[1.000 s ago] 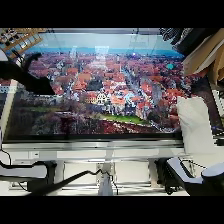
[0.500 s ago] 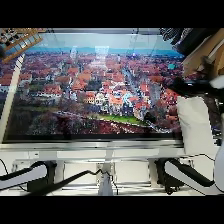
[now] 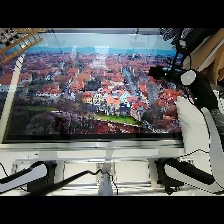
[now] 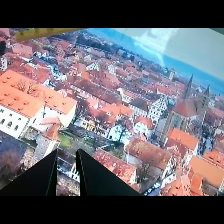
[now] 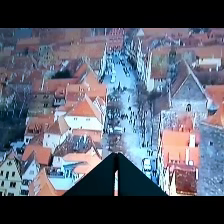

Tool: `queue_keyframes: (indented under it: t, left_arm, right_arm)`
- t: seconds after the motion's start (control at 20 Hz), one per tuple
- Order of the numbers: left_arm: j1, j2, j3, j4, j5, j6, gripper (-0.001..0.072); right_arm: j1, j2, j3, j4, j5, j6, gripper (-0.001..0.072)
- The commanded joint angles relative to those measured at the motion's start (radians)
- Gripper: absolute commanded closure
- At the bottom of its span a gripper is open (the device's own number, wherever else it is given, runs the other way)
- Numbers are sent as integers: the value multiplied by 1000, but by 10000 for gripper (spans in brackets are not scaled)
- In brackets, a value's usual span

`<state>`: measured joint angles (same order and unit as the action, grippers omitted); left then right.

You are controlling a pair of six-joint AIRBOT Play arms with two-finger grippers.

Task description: Fold the clothes and pants, and hang the long-sleeved shirts on hangers.

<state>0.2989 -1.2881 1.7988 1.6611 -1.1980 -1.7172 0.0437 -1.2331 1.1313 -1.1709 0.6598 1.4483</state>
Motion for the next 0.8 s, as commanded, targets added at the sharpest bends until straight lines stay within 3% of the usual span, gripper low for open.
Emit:
queue_keyframes:
  t: [0.0,0.75]
  left_arm:
    - [2,-5,1,3,10,-8,593]
    - [2,-6,1,3,10,-8,593]
  right_arm:
    - [12,-1,18,-5,-118,0,697]
    - [12,-1,18,-5,-141,0,697]
